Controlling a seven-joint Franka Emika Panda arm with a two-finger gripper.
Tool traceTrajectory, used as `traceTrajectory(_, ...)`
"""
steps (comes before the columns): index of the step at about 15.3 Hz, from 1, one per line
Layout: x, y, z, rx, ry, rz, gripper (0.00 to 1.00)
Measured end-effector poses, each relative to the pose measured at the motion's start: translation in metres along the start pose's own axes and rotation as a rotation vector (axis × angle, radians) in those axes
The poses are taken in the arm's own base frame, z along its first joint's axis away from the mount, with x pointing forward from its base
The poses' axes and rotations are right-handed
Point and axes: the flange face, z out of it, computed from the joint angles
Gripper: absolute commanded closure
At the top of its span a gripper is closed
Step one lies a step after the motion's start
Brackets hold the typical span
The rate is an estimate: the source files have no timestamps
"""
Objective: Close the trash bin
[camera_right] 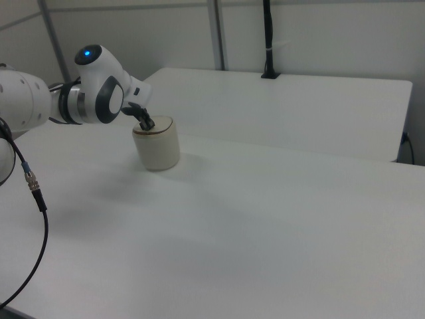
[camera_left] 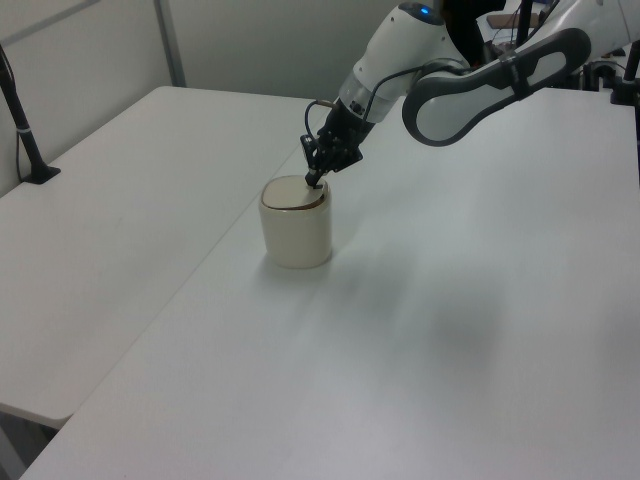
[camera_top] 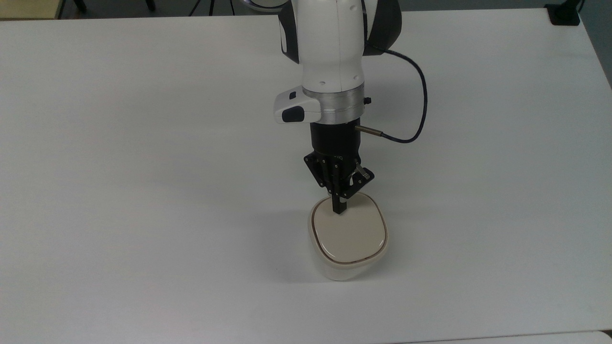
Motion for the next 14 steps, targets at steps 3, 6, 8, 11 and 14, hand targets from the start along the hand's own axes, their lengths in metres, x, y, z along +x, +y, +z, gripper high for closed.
traceTrajectory(3, -0.003, 0.006, 0.005, -0.014, -0.009, -0.018, 1.00)
traceTrajectory(6, -0.007, 0.006, 0.005, -0.021, -0.004, -0.063, 1.00)
traceTrajectory(8, -0.008, 0.005, 0.004, -0.024, -0.001, -0.077, 1.00)
traceTrajectory(11, -0.007, 0.005, -0.001, -0.036, -0.008, -0.075, 0.61)
traceTrajectory(14, 0.001, -0.001, -0.035, -0.067, -0.027, -0.063, 0.01)
